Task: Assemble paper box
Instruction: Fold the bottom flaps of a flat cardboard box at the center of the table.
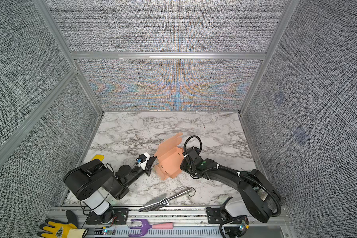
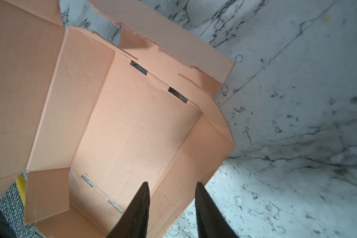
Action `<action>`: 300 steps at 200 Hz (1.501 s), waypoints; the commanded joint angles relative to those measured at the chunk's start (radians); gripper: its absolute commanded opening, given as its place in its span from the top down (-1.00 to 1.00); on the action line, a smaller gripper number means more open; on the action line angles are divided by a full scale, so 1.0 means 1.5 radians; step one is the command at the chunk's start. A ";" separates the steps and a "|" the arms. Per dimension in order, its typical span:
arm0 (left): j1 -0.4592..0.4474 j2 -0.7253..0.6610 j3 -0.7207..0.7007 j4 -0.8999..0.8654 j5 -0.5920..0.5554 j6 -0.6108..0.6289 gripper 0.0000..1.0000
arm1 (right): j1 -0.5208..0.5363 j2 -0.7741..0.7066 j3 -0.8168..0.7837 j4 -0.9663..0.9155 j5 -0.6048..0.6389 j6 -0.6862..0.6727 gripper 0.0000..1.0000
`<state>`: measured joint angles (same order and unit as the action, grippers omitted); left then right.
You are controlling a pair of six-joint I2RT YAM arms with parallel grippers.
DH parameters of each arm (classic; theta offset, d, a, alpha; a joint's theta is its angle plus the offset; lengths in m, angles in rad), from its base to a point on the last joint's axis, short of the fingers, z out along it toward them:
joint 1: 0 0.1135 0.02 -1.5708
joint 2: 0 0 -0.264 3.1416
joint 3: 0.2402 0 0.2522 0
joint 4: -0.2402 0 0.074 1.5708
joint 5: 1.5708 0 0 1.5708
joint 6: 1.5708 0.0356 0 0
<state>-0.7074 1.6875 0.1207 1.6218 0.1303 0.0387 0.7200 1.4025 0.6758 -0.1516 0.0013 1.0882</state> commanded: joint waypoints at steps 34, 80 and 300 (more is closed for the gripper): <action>-0.008 -0.022 -0.004 0.088 -0.027 -0.006 1.00 | -0.001 0.003 -0.012 0.016 0.016 0.010 0.25; -0.010 -0.019 -0.004 0.087 -0.044 -0.005 1.00 | -0.010 -0.069 -0.027 -0.044 0.060 0.005 0.24; -0.035 0.001 0.000 0.095 -0.058 -0.008 1.00 | 0.006 0.042 0.044 -0.017 0.071 -0.019 0.66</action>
<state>-0.7555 1.6806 0.1192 1.6226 0.0338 0.0269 0.7261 1.4460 0.7021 -0.1097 0.0700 1.1221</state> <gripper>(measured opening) 0.056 0.171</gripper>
